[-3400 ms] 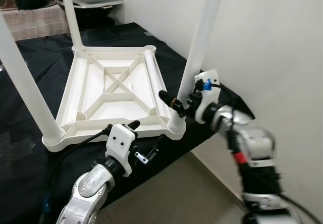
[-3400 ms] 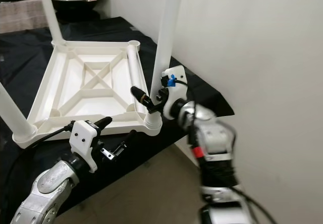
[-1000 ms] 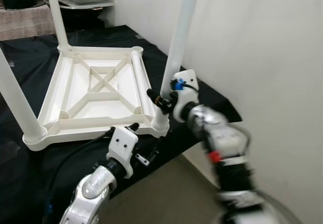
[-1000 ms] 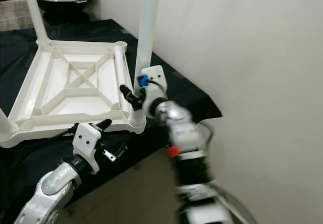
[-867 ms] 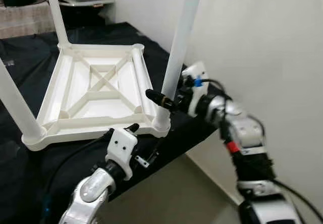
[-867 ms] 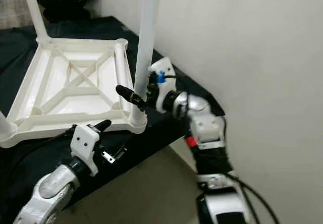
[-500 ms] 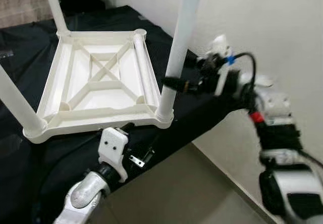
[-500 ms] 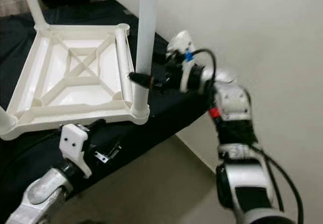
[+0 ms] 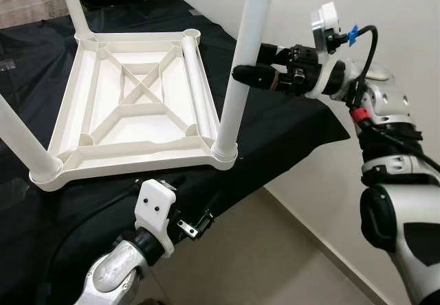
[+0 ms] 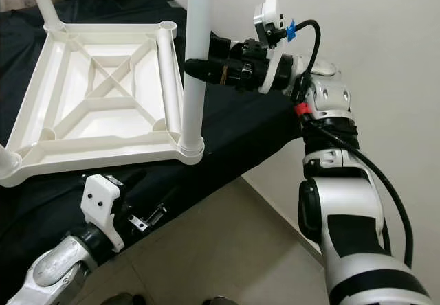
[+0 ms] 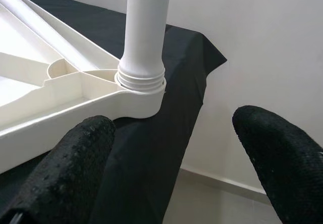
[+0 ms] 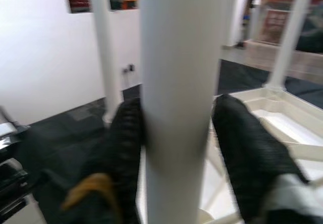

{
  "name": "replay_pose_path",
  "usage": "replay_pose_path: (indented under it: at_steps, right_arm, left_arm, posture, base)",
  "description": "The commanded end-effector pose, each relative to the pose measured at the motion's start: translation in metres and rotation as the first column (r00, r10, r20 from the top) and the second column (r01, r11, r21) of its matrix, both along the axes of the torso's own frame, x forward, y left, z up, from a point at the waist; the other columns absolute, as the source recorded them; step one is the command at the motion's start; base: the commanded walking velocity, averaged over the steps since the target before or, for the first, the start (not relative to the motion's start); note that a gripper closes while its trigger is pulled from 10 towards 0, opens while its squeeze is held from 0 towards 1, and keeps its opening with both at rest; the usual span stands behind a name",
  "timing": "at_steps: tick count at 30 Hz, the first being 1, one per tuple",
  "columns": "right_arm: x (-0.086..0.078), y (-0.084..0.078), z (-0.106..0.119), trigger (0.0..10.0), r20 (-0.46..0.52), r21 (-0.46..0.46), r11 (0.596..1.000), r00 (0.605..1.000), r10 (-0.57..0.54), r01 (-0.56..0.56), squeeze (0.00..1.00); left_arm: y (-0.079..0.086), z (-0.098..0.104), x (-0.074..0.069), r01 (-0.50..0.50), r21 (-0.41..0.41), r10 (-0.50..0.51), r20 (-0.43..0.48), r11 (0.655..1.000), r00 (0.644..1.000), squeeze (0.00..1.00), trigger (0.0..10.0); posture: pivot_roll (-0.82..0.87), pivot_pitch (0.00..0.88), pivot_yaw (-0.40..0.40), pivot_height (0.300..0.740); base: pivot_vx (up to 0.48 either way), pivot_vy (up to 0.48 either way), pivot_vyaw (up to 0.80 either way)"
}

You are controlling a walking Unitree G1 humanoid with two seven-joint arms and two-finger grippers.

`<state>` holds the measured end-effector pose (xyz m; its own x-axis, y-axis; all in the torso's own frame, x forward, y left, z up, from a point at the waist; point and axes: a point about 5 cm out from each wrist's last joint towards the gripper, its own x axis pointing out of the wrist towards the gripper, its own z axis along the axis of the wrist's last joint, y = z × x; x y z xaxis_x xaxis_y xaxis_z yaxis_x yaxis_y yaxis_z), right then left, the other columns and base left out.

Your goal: Building children table

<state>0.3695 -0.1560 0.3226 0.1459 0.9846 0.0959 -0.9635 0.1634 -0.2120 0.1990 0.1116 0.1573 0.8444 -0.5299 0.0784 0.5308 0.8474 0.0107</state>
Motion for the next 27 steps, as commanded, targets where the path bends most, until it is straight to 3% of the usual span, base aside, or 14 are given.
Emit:
replay_pose_path:
  at_steps: [1,8,12,14,15,16,17,18,19,20,21,23,24,27]
  right_arm:
    - [-0.001,0.001,0.004,0.0,0.024,-0.011,0.999,0.999,0.042,-0.042,0.0]
    - [0.002,0.005,0.004,0.0,0.025,-0.038,0.998,0.998,0.052,-0.051,0.0]
    - [0.009,-0.008,0.0,0.0,0.063,-0.107,0.977,0.982,-0.18,0.186,0.0]
    - [0.013,-0.015,-0.009,0.0,0.052,-0.103,0.898,0.904,-0.424,0.427,0.0]
    - [0.013,-0.015,-0.009,0.0,0.052,-0.103,0.898,0.904,-0.424,0.427,0.0]
    - [0.011,-0.018,-0.023,0.0,0.054,-0.012,0.661,0.66,-0.749,0.75,0.0]
    - [-0.004,-0.035,-0.036,0.0,-0.044,0.073,0.324,0.327,-0.944,0.943,0.0]
    - [-0.004,-0.035,-0.036,0.0,-0.044,0.073,0.324,0.327,-0.944,0.943,0.0]
    - [-0.03,-0.023,-0.084,0.0,-0.087,-0.028,0.23,0.227,-0.97,0.973,0.0]
    - [-0.03,-0.023,-0.084,0.0,-0.087,-0.028,0.23,0.227,-0.97,0.973,0.0]
    - [-0.044,0.004,-0.117,0.0,-0.155,-0.096,0.276,0.26,-0.953,0.956,0.0]
    - [-0.044,0.047,-0.139,0.0,-0.186,-0.118,0.468,0.443,-0.877,0.876,0.0]
    - [-0.044,0.047,-0.139,0.0,-0.186,-0.118,0.468,0.443,-0.877,0.876,0.0]
    - [-0.024,0.067,-0.129,0.0,-0.164,-0.095,0.56,0.542,-0.824,0.823,0.0]
  left_arm:
    - [-0.002,0.0,-0.005,0.023,-0.004,-0.023,-0.019,1.0,1.0,0.0,10.0]
    - [-0.003,0.002,-0.01,0.039,-0.014,-0.039,-0.035,0.999,0.999,0.0,10.0]
    - [-0.003,0.003,-0.01,0.036,-0.025,-0.036,-0.035,0.999,0.999,0.0,10.0]
    - [-0.004,0.002,-0.008,0.029,-0.032,-0.03,-0.031,0.999,0.999,0.0,10.0]
    - [-0.004,0.002,-0.008,0.029,-0.032,-0.03,-0.031,0.999,0.999,0.0,10.0]
    - [-0.005,0.001,-0.005,0.021,-0.039,-0.022,-0.026,0.999,0.999,0.0,10.0]
    - [-0.005,0.0,-0.002,0.014,-0.042,-0.015,-0.023,0.999,1.0,0.0,10.0]
    - [-0.005,0.0,-0.002,0.014,-0.042,-0.015,-0.023,0.999,1.0,0.0,10.0]
    - [-0.005,-0.002,0.004,0.003,-0.049,-0.004,-0.016,0.999,1.0,0.0,10.0]
    - [-0.005,-0.002,0.004,0.003,-0.049,-0.004,-0.016,0.999,1.0,0.0,10.0]
    - [-0.006,-0.004,0.013,-0.006,-0.054,0.005,-0.009,0.999,1.0,0.0,10.0]
    - [-0.008,-0.008,0.027,-0.011,-0.058,0.01,-0.006,0.998,1.0,0.0,10.0]
    - [-0.008,-0.008,0.027,-0.011,-0.058,0.01,-0.006,0.998,1.0,0.0,10.0]
    - [-0.012,-0.01,0.037,0.009,-0.065,-0.01,-0.009,0.998,1.0,0.0,10.0]
  posture:
    - [0.07,0.182,-0.094,0.74]
    - [0.06,0.211,-0.09,0.74]
    - [0.02,0.212,-0.113,0.74]
    - [0.01,0.192,-0.145,0.74]
    - [0.01,0.192,-0.145,0.74]
    - [0.02,0.16,-0.184,0.74]
    - [0.02,0.149,-0.196,0.74]
    - [0.02,0.149,-0.196,0.74]
    - [0.01,0.104,-0.194,0.74]
    - [0.01,0.104,-0.194,0.74]
    - [-0.05,0.057,-0.146,0.74]
    - [-0.05,0.004,-0.164,0.74]
    - [-0.05,0.004,-0.164,0.74]
    - [-0.05,0.0,-0.179,0.74]
  base:
    - [0.0,0.0,0.0]
    - [0.0,0.0,0.0]
    - [0.0,0.0,0.0]
    - [0.0,0.0,0.0]
    - [0.0,0.0,0.0]
    - [0.0,0.0,0.0]
    - [0.0,0.0,0.0]
    - [0.0,0.0,0.0]
    - [0.0,0.0,0.0]
    - [0.0,0.0,0.0]
    - [0.0,0.0,0.0]
    - [0.0,0.0,0.0]
    - [0.0,0.0,0.0]
    - [0.0,0.0,0.0]
